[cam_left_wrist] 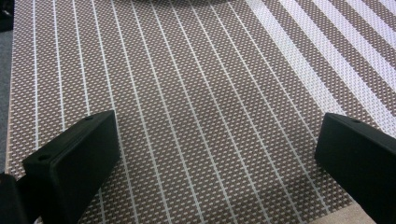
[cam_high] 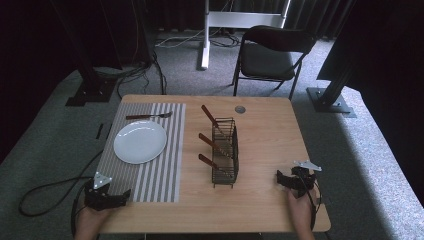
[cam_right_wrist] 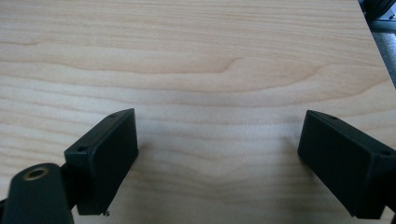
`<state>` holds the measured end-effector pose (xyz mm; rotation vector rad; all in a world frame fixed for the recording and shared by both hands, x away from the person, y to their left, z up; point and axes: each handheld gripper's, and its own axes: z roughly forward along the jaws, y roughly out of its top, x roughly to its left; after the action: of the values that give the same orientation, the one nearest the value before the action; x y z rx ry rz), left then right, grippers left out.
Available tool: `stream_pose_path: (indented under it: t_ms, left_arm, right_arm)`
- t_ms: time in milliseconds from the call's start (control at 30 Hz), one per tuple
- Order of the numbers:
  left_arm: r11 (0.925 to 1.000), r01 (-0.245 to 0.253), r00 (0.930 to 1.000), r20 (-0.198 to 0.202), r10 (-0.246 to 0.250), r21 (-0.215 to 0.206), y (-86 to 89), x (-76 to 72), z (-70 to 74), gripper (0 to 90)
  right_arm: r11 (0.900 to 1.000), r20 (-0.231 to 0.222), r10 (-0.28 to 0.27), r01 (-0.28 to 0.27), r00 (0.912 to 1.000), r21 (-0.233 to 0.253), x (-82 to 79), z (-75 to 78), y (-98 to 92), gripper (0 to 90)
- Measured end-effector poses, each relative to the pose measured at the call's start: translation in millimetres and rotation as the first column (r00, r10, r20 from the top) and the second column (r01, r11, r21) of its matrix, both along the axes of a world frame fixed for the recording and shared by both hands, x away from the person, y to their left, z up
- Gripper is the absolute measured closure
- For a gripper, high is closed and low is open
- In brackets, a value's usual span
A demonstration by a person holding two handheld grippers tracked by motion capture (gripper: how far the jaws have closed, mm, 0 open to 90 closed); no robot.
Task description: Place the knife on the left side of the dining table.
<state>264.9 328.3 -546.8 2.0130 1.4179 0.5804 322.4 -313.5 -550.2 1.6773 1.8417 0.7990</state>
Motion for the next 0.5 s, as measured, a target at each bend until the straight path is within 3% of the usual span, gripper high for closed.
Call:
stream_pose_path:
  t_ms: [500]
  left_arm:
    - [1.0, 0.002, 1.0, -0.001, -0.002, 0.001, 0.3, -0.1, 0.0, 0.1]
  right_arm:
    - [1.0, -0.001, -0.005, 0.005, 1.0, 0.001, -6.2, 0.0, -2.3, 11.2]
